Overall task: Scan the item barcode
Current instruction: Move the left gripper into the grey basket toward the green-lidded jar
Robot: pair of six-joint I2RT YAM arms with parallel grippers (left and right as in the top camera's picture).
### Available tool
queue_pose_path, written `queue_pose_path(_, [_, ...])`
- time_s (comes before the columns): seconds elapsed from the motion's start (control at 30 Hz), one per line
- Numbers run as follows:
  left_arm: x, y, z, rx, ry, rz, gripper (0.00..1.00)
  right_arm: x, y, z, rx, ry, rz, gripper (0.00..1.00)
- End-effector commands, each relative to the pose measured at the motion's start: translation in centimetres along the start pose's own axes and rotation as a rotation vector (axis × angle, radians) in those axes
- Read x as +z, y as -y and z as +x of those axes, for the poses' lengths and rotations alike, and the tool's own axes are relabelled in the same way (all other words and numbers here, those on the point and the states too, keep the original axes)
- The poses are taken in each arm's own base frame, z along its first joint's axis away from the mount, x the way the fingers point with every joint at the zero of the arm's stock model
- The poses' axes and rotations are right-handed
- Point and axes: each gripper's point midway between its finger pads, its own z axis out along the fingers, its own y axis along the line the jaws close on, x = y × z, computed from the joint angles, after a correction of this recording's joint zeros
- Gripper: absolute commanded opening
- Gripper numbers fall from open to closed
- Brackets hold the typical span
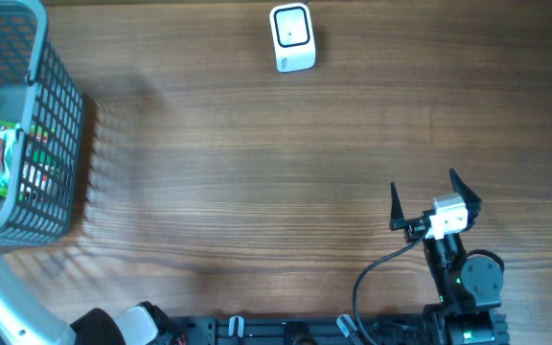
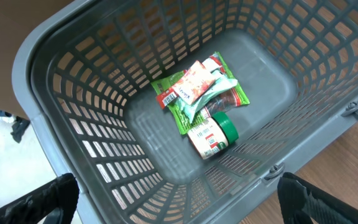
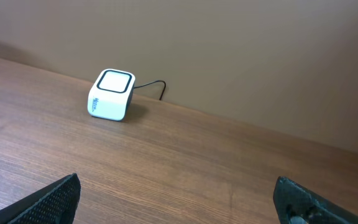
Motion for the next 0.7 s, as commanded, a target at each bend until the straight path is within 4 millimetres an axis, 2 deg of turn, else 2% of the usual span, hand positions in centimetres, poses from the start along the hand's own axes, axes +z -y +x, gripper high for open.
queue_pose_path(0.0, [-0.7, -0.4, -0.4, 0.007, 0.025, -0.003, 1.00, 0.0, 0.4, 0.1, -0.009, -0.004, 0.020, 1.00])
queue_pose_path(0.47, [-0.7, -0.4, -0.5, 0.007, 0.027, -0.003, 1.00, 0.0, 0.4, 0.1, -0.010, -0.004, 0.020, 1.00])
queue_pose_path(0.67, [-0.8, 0.2, -2.2, 0.009, 0.096, 0.023, 1.00, 0.0, 0.4, 0.1, -0.010, -0.004, 0.020, 1.00])
